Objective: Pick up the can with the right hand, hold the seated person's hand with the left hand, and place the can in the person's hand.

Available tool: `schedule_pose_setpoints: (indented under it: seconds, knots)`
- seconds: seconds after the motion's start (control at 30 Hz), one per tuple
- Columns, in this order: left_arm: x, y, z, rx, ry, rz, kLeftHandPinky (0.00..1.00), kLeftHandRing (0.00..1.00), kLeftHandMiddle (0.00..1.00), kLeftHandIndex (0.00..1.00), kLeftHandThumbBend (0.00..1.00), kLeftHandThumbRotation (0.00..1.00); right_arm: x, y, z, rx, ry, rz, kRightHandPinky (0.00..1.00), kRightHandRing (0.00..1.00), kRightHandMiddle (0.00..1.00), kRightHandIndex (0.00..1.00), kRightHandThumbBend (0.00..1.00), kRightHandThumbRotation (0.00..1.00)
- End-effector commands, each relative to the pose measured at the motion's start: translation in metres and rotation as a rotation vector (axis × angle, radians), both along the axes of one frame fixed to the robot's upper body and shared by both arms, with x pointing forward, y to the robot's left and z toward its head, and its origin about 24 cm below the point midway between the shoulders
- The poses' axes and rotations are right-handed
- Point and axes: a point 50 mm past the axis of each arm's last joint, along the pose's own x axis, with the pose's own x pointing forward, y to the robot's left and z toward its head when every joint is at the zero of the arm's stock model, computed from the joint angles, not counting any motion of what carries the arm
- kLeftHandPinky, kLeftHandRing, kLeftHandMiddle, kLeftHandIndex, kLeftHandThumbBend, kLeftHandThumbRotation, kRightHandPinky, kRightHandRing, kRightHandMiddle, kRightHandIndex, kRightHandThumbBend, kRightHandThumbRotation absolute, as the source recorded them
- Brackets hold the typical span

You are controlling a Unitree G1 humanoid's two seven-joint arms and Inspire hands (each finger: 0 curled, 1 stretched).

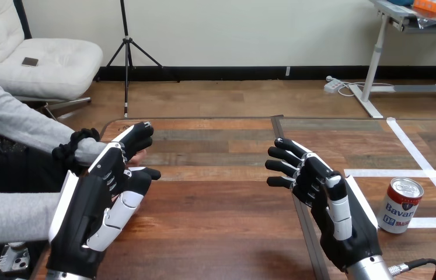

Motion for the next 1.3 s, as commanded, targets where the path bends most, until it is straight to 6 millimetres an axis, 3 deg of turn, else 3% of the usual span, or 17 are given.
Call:
schedule_pose_setpoints:
  seconds: [0.0,0.23,0.67,1.27]
  knots:
    - [0.0098,-0.0009,0.0125,-0.005,-0.078,-0.006,0.64,0.88,0.88,0.85,0.69,0.82,0.0106,-0.0006,0.0214,0.0,-0.105,0.005,0.74,0.82,0.85,0.85,0.98,1.0]
    - [0.0088,-0.0021,0.0128,-0.036,-0.06,-0.016,0.66,0.9,0.89,0.87,0.78,0.85,0.0103,-0.0012,0.0213,-0.008,-0.103,0.006,0.73,0.82,0.85,0.85,0.98,1.0]
    - [0.0062,-0.0047,0.0143,-0.086,-0.044,-0.041,0.95,0.99,0.98,0.97,0.81,0.88,0.01,-0.0011,0.0219,-0.008,-0.103,0.004,0.73,0.82,0.85,0.85,0.99,1.0]
    - [0.0056,-0.005,0.0128,-0.108,-0.036,-0.059,1.0,1.0,1.0,1.0,0.79,0.92,0.0087,-0.0009,0.022,-0.009,-0.101,0.001,0.75,0.82,0.84,0.84,0.99,1.0]
